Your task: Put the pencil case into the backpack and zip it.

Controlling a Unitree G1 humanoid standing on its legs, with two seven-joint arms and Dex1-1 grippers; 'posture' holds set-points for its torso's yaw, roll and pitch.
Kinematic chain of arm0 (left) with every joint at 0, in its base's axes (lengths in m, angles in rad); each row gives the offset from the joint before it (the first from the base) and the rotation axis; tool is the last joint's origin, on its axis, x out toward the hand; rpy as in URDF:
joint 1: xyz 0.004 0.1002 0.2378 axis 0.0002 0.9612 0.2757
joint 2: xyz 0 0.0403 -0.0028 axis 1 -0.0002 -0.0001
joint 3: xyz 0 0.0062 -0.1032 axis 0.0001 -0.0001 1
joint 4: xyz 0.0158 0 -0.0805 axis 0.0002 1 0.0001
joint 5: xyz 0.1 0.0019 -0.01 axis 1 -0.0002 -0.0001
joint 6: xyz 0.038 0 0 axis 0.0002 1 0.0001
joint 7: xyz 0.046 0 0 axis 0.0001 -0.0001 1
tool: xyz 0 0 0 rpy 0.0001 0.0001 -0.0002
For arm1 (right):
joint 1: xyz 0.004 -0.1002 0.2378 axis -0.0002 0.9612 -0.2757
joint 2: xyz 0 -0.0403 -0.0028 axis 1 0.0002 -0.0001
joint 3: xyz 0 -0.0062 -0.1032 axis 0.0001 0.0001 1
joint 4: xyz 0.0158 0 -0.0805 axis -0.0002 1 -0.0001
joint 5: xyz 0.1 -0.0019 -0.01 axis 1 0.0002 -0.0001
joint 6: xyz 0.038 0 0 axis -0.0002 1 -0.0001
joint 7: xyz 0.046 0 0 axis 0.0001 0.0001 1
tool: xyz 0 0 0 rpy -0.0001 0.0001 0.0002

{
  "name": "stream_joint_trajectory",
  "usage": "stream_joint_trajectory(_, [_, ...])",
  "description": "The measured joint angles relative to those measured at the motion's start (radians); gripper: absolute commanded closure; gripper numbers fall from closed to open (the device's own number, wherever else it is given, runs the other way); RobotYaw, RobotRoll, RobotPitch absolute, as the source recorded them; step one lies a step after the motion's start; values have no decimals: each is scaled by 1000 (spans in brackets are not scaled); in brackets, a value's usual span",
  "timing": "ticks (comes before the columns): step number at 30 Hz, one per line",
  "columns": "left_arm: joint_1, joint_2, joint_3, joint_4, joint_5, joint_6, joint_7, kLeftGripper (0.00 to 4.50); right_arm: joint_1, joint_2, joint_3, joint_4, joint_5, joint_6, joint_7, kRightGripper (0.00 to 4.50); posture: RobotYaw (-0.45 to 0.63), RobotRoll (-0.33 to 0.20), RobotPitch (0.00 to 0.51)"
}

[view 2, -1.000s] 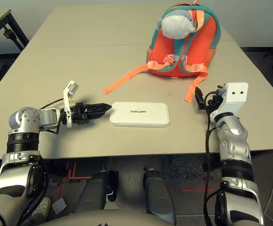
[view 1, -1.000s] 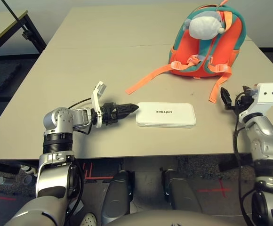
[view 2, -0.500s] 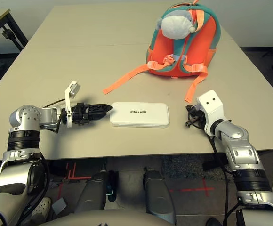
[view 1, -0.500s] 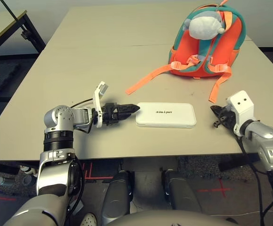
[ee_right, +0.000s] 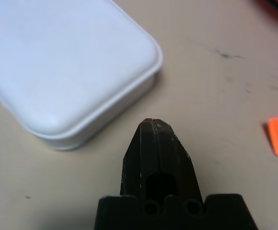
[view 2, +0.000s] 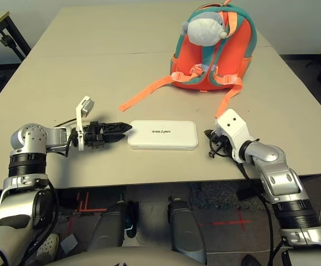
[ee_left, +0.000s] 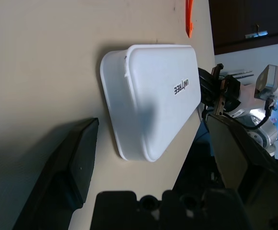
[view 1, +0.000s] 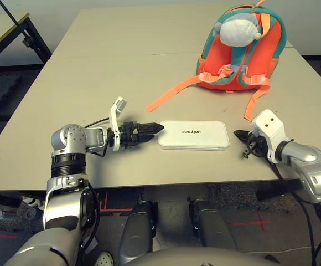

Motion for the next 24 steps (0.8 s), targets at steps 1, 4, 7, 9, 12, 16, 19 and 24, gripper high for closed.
stream_joint_trajectory(1, [0,-1,1,0,0,1,0,0,0,6,1,-6,3,8,3,4473,-127,0,143])
stream_joint_trajectory(4, [0,-5,3,0,1,7,0,0,-10,52,-3,-16,40,60,6,4473,-127,0,144])
stream_joint_trajectory(7, [0,-7,4,-1,3,10,1,0,-20,92,-6,-26,68,109,4,4473,-127,0,145])
stream_joint_trajectory(9, [0,-8,4,-1,3,11,1,0,-26,112,1,-36,77,126,4,4473,-126,0,145])
stream_joint_trajectory(12, [0,-9,4,-1,3,11,1,0,-39,137,8,-46,78,143,2,4473,-127,0,145])
stream_joint_trajectory(16, [0,-9,3,-1,4,8,-1,0,-58,166,28,-49,78,149,-6,4473,-126,0,145])
stream_joint_trajectory(19, [0,-9,0,-1,4,3,-6,0,-66,184,37,-49,78,149,-10,4473,-125,0,143])
stream_joint_trajectory(24, [0,-17,2,0,8,-15,-4,375,-72,195,38,-49,77,149,-21,4500,-123,0,142])
